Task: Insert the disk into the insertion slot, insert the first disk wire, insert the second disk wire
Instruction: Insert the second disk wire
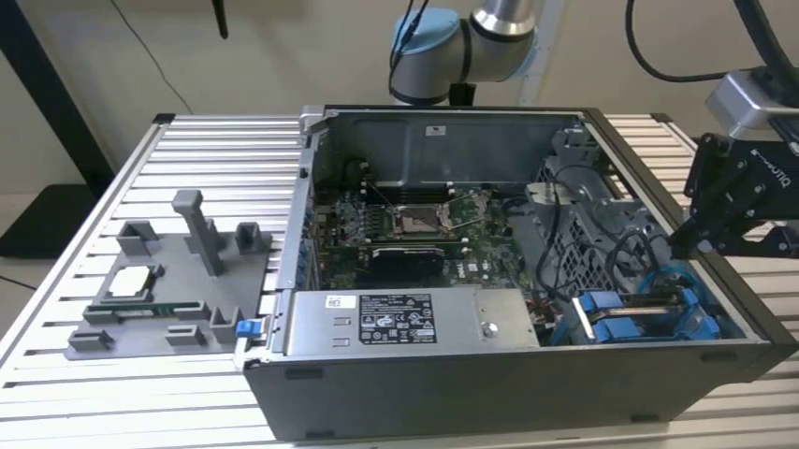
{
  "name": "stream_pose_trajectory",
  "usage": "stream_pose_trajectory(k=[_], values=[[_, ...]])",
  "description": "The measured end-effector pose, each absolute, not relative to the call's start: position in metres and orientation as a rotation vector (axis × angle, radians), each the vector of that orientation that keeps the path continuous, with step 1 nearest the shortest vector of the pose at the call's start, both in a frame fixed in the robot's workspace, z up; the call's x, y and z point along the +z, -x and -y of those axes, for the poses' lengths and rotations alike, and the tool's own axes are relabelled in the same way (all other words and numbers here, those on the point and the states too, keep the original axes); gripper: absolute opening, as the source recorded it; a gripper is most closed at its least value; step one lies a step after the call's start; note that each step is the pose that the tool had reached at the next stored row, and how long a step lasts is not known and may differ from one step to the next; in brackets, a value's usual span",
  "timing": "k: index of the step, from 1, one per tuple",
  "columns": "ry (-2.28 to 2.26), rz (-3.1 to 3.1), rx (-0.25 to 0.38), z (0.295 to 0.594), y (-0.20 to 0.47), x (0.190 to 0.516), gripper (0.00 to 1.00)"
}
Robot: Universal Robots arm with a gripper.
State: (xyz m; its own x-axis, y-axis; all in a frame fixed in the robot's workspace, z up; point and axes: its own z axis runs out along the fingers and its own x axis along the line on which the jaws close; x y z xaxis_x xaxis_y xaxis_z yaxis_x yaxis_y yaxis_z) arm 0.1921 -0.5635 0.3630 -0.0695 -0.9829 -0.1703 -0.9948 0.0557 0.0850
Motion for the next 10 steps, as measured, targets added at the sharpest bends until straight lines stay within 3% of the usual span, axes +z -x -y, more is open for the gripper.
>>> stream_pose_trajectory(k=[4,5,10], values=[[2.084,-2.218,0.302,0.5634,-0.1921,0.3626,1.0],[2.084,-2.218,0.302,0.5634,-0.1921,0.3626,0.0],[2.083,-2.217,0.303,0.5634,-0.1921,0.3625,0.0]])
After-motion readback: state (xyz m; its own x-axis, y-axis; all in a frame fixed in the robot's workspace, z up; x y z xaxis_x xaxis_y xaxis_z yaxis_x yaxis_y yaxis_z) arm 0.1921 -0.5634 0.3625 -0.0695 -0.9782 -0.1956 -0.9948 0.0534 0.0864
